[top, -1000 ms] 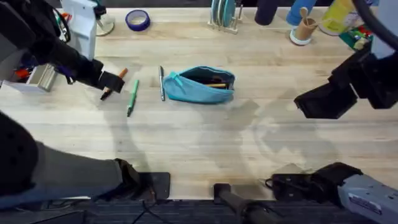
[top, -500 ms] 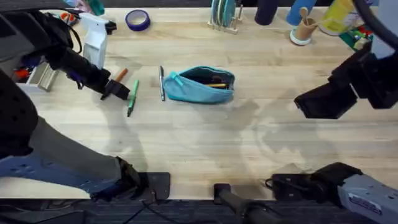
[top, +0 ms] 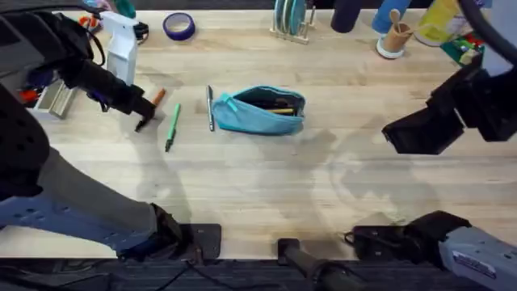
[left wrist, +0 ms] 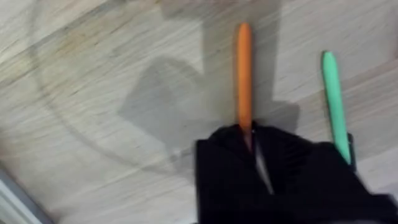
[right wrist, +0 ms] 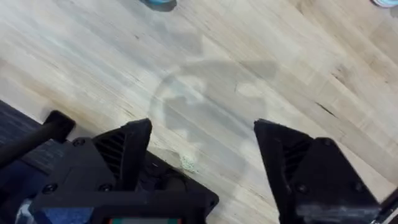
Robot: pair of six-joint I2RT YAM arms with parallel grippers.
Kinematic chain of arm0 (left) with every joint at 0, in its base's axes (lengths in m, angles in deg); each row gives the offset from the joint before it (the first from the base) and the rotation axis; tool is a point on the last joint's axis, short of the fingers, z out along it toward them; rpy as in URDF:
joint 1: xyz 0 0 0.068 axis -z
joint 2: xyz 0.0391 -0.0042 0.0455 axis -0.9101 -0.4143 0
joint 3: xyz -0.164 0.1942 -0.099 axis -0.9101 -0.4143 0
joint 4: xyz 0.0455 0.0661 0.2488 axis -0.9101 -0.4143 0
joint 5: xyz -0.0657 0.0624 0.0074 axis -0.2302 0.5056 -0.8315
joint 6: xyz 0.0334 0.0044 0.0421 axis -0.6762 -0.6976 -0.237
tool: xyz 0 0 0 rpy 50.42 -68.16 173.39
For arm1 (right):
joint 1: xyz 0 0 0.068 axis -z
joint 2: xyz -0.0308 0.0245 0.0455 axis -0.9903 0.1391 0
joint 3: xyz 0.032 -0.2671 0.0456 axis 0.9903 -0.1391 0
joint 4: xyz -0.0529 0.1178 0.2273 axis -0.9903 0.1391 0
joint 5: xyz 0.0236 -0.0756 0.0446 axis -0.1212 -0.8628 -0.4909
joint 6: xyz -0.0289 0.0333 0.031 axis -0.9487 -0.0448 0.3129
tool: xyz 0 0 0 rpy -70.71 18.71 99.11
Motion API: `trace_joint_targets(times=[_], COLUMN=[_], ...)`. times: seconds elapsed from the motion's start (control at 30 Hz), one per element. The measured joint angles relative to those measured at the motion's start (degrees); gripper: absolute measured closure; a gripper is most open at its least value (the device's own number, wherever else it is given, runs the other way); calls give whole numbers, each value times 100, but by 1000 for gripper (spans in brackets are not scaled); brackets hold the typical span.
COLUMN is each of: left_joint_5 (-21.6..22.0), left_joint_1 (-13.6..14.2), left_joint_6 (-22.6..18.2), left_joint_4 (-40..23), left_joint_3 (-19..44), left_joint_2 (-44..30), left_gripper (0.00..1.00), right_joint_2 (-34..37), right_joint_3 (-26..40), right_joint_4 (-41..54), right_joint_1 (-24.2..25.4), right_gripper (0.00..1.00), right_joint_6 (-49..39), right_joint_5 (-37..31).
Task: Unzip the bag, pick up the pens from the table one at a time and place them inside, then zip the bag closed.
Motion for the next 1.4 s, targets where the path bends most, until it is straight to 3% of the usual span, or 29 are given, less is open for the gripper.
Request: trace_joint_targets(times=[0.1,0.6,0.8,1.2,1.4], left_joint_5=[-54,-214,-426,-1266,-1670], left_joint_1=[0,-11,-11,-11,-11], left_joint_6=[-5,16,297,432,439], left_joint_4=[4,17,-149,-885,-935], left_joint_3=[11,42,437,1458,1617], left_joint_2=[0,-22,-237,-254,-145], left_gripper=[951,959,960,958,958], right_joint_2=[0,0,0,-1,0], right_joint_3=[0,0,0,0,0], right_joint_4=[0,-1,2,9,9], right_joint_1=[0,0,0,0,0], right_gripper=[4,3,3,3,3], right_joint_6=[2,2,2,2,2], right_joint_5=[0,0,0,0,0])
